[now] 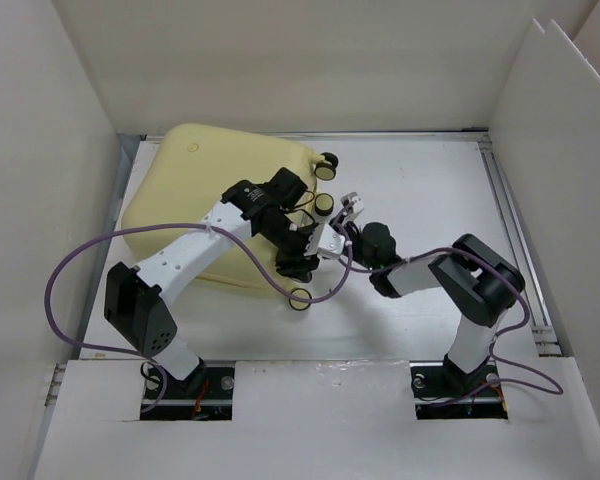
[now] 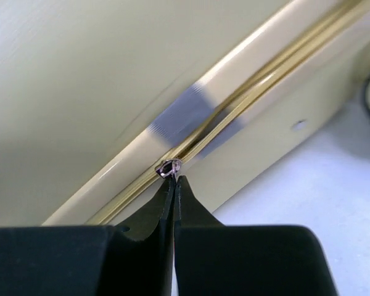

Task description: Pack the luggage

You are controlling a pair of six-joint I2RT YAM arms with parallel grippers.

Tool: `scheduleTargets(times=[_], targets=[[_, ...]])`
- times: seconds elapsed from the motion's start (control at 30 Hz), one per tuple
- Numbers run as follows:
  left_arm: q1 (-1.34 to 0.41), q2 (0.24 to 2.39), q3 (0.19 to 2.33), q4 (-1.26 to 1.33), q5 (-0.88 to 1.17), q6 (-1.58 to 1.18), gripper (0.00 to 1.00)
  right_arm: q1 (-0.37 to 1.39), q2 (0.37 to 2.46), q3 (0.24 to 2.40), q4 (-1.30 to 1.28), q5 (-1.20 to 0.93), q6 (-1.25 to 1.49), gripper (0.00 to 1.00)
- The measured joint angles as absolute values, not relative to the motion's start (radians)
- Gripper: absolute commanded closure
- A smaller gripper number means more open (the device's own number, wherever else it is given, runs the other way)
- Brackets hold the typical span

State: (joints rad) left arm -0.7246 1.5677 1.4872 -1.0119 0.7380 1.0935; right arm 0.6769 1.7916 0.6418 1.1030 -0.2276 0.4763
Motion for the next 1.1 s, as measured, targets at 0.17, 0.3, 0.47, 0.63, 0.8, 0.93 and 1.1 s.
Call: scheduleTargets(times=[0.17, 0.3, 0.47, 0.63, 0.8, 0.93, 1.1], targets=[[-0.723, 1.552, 1.487, -1.007, 0.736, 1.112, 1.0, 0.616, 1.831, 0.741, 1.001, -0.219, 0.558, 1.0], [-0.709, 1.533, 1.485, -0.964, 0.711, 1.138, 1.0, 0.581, 1.874, 0.828, 0.928, -0.258, 0.615, 1.0], [-0.691, 1.523, 1.464, -0.888, 0.673, 1.16, 1.0, 0.536, 1.928, 0.95, 0.813, -0.318, 0.688, 1.0], [-0.692, 1.486, 1.423, -0.843, 0.653, 1.142, 0.85, 0.517, 1.934, 0.951, 0.83, -0.335, 0.701, 1.0], [-0.713, 1.463, 1.417, -0.823, 0.608, 1.038, 0.32, 0.528, 1.925, 0.907, 0.892, -0.326, 0.646, 1.0], [-0.771, 1.462, 1.462, -0.834, 0.564, 1.006, 0.25, 0.537, 1.925, 0.882, 0.933, -0.302, 0.613, 1.0], [-0.792, 1.52, 1.517, -0.886, 0.496, 1.029, 0.16, 0.545, 1.925, 0.868, 0.954, -0.284, 0.598, 1.0]])
